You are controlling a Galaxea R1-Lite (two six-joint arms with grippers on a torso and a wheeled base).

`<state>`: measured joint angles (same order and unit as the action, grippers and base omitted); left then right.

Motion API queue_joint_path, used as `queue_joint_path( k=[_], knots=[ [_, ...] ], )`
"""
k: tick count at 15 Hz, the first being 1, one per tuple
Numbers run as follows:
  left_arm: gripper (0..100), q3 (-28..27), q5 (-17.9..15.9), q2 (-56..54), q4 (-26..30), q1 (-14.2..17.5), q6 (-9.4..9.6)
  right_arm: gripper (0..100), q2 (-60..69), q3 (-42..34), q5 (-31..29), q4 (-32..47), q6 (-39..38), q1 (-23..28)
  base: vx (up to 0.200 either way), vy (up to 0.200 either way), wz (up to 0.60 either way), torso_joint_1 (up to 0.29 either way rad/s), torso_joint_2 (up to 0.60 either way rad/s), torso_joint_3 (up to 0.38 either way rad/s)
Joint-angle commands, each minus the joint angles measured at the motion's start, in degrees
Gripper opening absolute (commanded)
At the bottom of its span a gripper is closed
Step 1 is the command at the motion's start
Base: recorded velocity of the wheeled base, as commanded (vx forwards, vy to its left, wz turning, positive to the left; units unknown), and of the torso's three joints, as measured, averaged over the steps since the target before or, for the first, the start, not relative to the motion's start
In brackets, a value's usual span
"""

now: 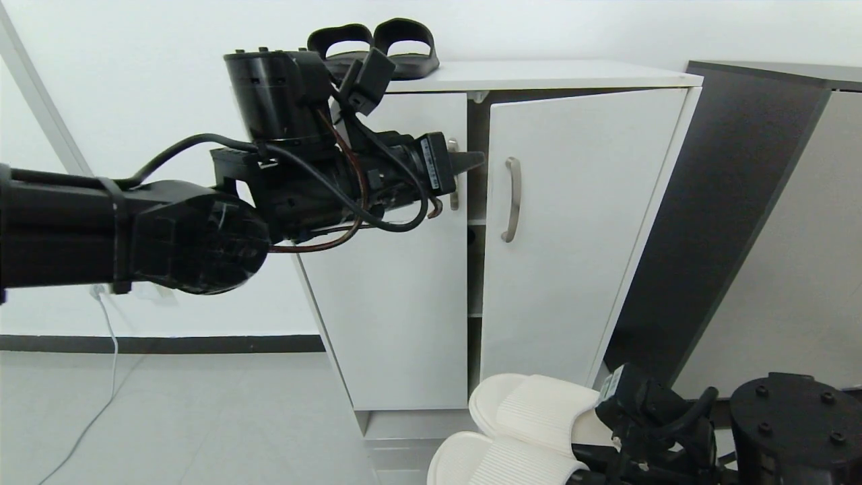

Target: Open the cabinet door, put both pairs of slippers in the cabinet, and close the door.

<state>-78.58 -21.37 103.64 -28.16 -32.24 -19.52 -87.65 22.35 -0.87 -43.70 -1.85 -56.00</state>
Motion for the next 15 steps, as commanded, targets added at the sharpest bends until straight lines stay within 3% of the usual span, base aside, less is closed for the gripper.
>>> queue_joint_path(
  k=[1,7,9,13,15],
  knots=[
    [0,-4.0,1.7,5.3,0.0,0.1,-1.23,0,0.4,0.0,0.0,0.0,0.0,-0.2,0.000,0.000,0.00,0.000,0.00,0.000],
    [0,-8.4,3.2,9.3,0.0,-0.1,-1.84,0,0.1,-1.4,0.1,0.0,0.0,-1.3,-0.033,0.000,0.00,0.000,0.00,0.000],
    [0,-7.2,3.4,7.7,-0.1,-2.3,-2.37,0,0.1,-1.7,0.1,0.1,0.0,-1.4,-0.200,0.000,0.00,0.007,0.00,-0.005],
    [0,-0.3,3.6,-0.4,0.0,-10.3,-2.10,0,0.0,-2.0,0.5,0.1,0.6,-1.6,-0.200,0.000,0.00,0.004,0.00,0.004],
    [0,-0.2,3.6,-0.8,-0.1,-10.2,-2.10,0,0.0,-2.2,0.6,0.0,0.6,-1.6,-0.200,0.000,0.00,0.002,0.00,0.002]
  ],
)
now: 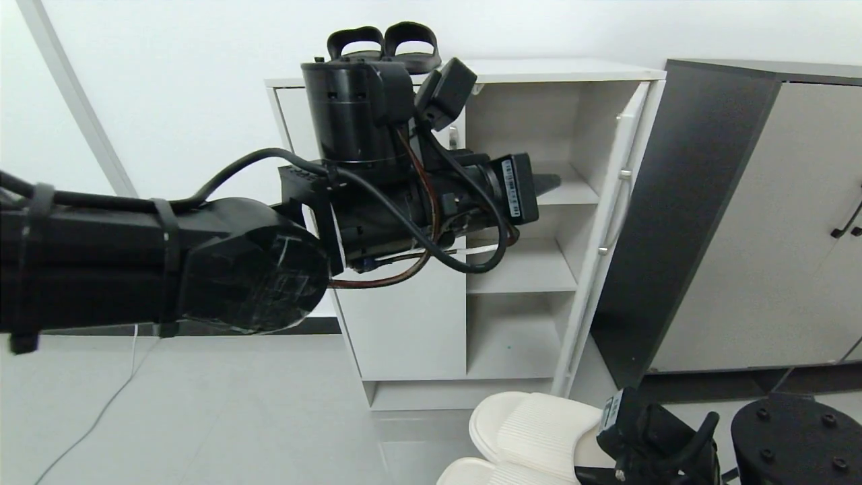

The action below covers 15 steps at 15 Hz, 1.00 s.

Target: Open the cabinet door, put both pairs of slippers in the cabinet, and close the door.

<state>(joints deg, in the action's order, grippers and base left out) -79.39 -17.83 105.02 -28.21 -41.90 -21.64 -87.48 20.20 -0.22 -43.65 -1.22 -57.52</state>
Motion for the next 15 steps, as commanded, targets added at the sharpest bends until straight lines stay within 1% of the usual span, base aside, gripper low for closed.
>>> queue_joint_path(
  k=[1,2,3,4,5,6,7,9,10,11,12,13,14,15],
  knots=[
    [0,0.6,0.2,-2.1,0.0,1.0,0.02,0,-0.1,0.0,0.0,-0.1,0.0,-0.1,0.000,0.000,0.00,0.000,0.00,0.000],
    [0,1.4,0.3,-2.4,0.0,3.6,0.19,0,-0.3,0.3,0.0,-0.1,-0.3,0.4,0.000,0.000,0.00,0.000,0.00,0.000],
    [0,2.7,0.4,-3.5,0.1,6.2,0.37,0,-1.1,1.1,0.0,-0.2,-0.5,1.9,0.000,0.000,0.00,0.000,0.00,0.000],
    [0,4.9,1.1,-5.3,0.1,9.0,0.90,0,-1.9,2.7,-0.4,-0.3,-0.6,4.4,0.000,0.000,0.00,0.000,0.00,0.000],
    [0,7.9,2.2,-8.5,0.4,12.1,2.48,0,-3.0,4.9,-0.7,-0.3,-1.5,7.2,0.000,0.000,0.00,0.000,0.00,0.000],
    [0,11.7,3.9,-12.6,1.1,14.8,4.32,0,-4.3,7.4,-2.2,-0.2,-3.6,9.4,0.000,0.000,0.00,0.000,0.00,0.000],
    [0,15.6,7.4,-17.8,3.2,16.2,6.17,0,-5.9,9.9,-5.9,0.0,-6.2,10.9,0.000,0.000,0.00,0.000,0.00,0.000],
    [0,22.9,21.6,-30.7,15.6,16.5,11.62,0,-10.6,14.7,-14.6,0.1,-8.2,13.6,0.000,0.000,0.00,0.000,0.00,0.000],
    [0,26.3,28.7,-37.4,20.2,16.5,14.17,0,-12.4,16.3,-17.9,0.0,-8.3,14.5,0.000,0.000,0.00,0.000,0.00,0.000],
    [0,26.3,28.7,-37.4,20.2,16.5,14.17,0,-12.4,16.3,-17.9,0.0,-8.3,14.5,0.000,0.000,0.00,0.000,0.00,0.000],
    [0,33.0,35.5,-52.0,21.2,24.2,20.32,0,-13.9,19.0,-22.0,0.1,-8.4,15.5,0.000,0.000,0.00,0.000,0.00,0.000],
    [0,35.6,35.6,-56.4,21.2,31.2,22.61,0,-14.4,19.3,-23.7,0.0,-8.4,15.7,0.000,0.000,0.00,0.000,0.00,0.000],
    [0,40.4,35.5,-64.0,21.2,38.6,23.22,0,-14.4,19.3,-25.1,-0.1,-8.4,15.7,0.000,0.000,0.00,0.000,0.00,0.000],
    [0,46.0,35.7,-70.7,21.4,41.9,23.31,0,-14.1,19.4,-25.2,-0.2,-8.4,15.7,0.000,0.000,0.00,0.000,0.00,0.000]
  ],
)
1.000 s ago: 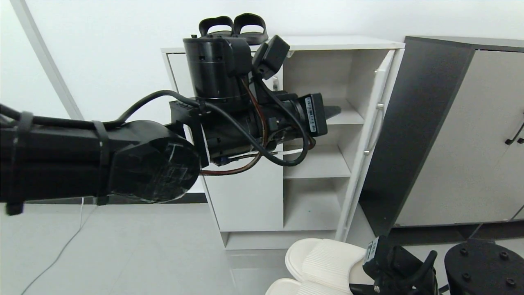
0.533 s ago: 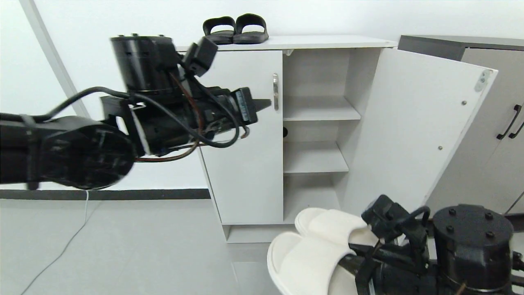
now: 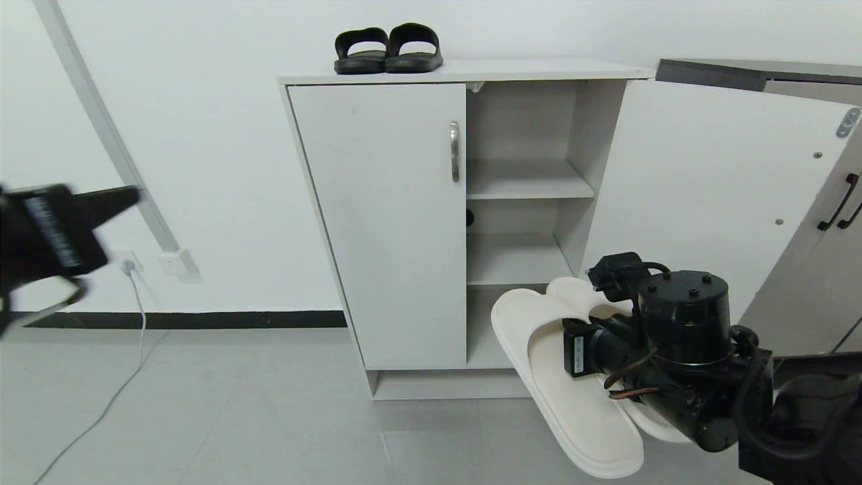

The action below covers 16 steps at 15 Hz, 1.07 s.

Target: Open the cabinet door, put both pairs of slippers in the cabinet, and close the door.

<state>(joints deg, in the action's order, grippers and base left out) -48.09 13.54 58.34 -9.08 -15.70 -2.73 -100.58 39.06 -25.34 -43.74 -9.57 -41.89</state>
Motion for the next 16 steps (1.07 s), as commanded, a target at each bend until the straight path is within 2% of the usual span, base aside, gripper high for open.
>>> queue_joint_path(
  k=[1,2,4,5,6,7,8,10,11,12,16],
  knots=[
    [0,20.1,4.4,-30.7,3.3,18.3,4.40,0,-0.9,0.4,-0.1,-0.2,0.1,0.1,0.000,0.000,0.00,0.000,0.00,0.000],
    [0,26.1,4.1,-37.8,5.0,20.0,4.40,0,-0.7,0.1,-0.1,-0.2,0.1,0.1,0.000,0.000,0.00,0.000,0.00,0.000],
    [0,35.9,3.6,-49.5,9.0,19.9,4.49,0,-0.1,-0.2,-0.1,-0.2,0.2,0.1,0.000,0.000,0.00,0.000,0.00,0.000],
    [0,39.6,2.0,-53.7,10.6,19.8,4.58,0,0.1,-0.2,-0.1,-0.2,0.2,0.1,0.000,0.000,0.00,0.000,0.00,0.000],
    [0,43.3,0.4,-53.6,9.4,19.8,4.22,0,0.4,-0.2,-0.1,-0.2,0.3,0.0,0.000,0.000,0.00,0.000,0.00,0.000],
    [0,46.5,-0.1,-53.6,5.7,19.9,3.87,0,0.5,-0.3,-0.1,-0.2,0.3,0.0,0.000,0.000,0.00,0.000,0.00,0.000],
    [0,48.1,-2.3,-53.7,4.2,19.8,3.96,0,0.4,-0.3,-0.1,-0.2,0.3,-0.1,0.000,0.000,0.00,0.000,0.00,0.000],
    [0,48.1,-6.2,-53.9,7.2,19.3,2.91,0,0.0,-0.8,0.0,-0.2,0.3,-0.2,0.000,0.000,0.00,0.000,0.00,0.000],
    [0,47.9,-11.2,-58.0,9.7,15.4,4.22,0,-0.1,-1.0,0.4,-0.2,0.3,-0.7,0.000,0.000,0.00,0.000,0.00,0.000],
    [0,48.1,-13.7,-58.3,9.2,15.6,4.49,0,-0.5,-1.0,0.5,-0.3,0.3,-0.8,0.000,0.000,0.00,0.000,0.00,0.000],
    [0,48.1,-13.7,-58.3,9.2,15.7,3.08,0,-2.7,0.3,-0.1,-1.0,0.3,-1.9,0.000,0.000,0.00,0.000,0.00,0.000]
  ],
)
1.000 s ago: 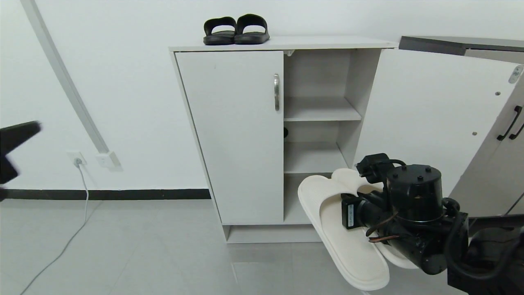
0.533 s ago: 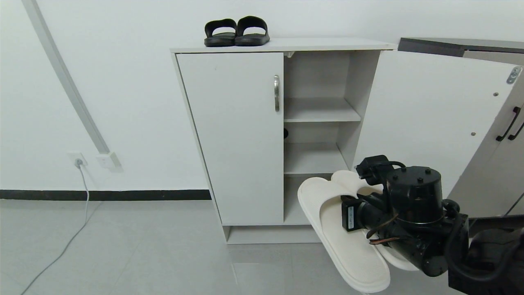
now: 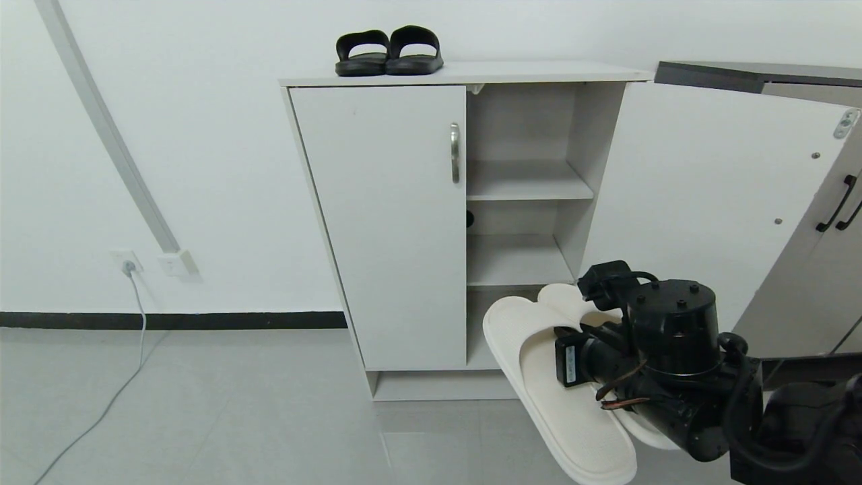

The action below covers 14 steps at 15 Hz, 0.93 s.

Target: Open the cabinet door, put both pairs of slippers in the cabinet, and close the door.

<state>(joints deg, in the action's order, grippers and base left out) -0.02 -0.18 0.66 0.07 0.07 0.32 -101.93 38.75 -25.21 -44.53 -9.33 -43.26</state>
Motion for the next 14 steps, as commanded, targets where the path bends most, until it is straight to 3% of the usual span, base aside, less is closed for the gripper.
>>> queue_joint_path(
  k=[1,5,7,13,14],
  knots=[
    [0,0.0,0.2,-0.5,0.0,-0.1,-0.84,0,-2.5,1.4,-0.5,-0.5,0.0,-0.6,0.000,0.000,0.00,0.000,0.00,0.000],
    [0,0.0,1.1,-0.6,-0.1,-0.1,-1.37,0,-7.5,8.4,-8.4,-0.4,-1.0,-0.9,0.000,0.000,0.00,0.000,0.00,0.000],
    [0,0.0,1.1,-0.6,0.0,-0.1,-1.37,0,-9.6,11.1,-11.8,-0.2,-2.1,-1.3,0.000,-0.200,0.00,-0.002,0.00,-0.007],
    [0,0.0,1.1,-0.6,-0.1,-0.1,-1.37,0,-13.1,11.8,-12.2,-0.6,-3.0,-1.6,0.000,-0.200,0.00,0.003,0.00,0.003],
    [0,0.0,1.1,-0.6,-0.1,-0.1,-1.37,0,-13.9,11.9,-12.1,-1.0,-3.1,-2.2,0.000,0.000,0.00,0.000,0.00,0.000]
  ],
)
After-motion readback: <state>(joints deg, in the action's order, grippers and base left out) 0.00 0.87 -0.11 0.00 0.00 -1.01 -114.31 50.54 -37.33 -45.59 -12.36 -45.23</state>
